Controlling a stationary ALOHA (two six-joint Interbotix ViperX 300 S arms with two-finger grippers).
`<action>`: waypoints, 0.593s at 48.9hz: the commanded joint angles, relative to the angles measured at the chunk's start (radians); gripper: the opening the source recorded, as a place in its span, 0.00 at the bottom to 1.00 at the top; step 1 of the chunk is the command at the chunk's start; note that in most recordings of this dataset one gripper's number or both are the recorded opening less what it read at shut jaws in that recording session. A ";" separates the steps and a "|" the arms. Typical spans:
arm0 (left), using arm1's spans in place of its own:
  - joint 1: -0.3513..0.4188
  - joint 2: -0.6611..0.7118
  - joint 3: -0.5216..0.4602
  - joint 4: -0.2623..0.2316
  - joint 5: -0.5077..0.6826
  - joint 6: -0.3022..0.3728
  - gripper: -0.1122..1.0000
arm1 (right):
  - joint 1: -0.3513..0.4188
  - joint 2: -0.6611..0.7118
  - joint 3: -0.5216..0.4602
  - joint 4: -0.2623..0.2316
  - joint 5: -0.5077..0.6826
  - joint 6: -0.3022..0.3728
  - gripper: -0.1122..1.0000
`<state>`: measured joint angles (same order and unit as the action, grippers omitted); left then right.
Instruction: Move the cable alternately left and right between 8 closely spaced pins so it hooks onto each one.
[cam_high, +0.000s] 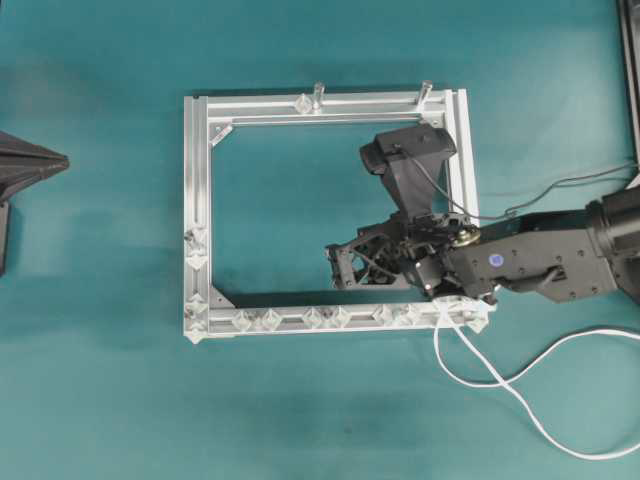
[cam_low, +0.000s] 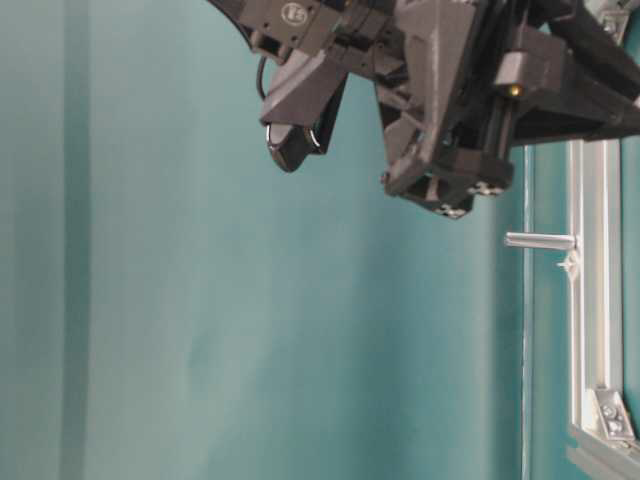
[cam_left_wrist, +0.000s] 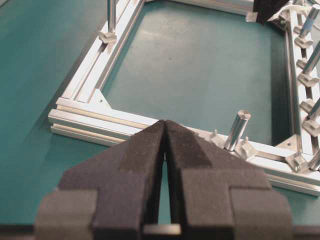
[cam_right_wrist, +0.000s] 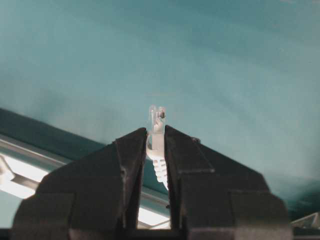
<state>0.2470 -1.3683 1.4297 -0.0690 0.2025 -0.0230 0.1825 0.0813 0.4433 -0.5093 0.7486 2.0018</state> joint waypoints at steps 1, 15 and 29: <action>-0.003 0.008 -0.012 0.003 -0.008 -0.008 0.10 | 0.011 -0.009 -0.031 0.000 -0.003 0.005 0.23; -0.003 0.009 -0.012 0.003 -0.008 -0.008 0.10 | 0.061 0.017 -0.060 0.031 0.003 0.020 0.23; -0.003 0.008 -0.012 0.003 -0.008 -0.008 0.10 | 0.115 0.026 -0.078 0.035 0.020 0.100 0.23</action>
<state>0.2470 -1.3683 1.4297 -0.0690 0.2025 -0.0230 0.2853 0.1212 0.3850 -0.4740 0.7639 2.0847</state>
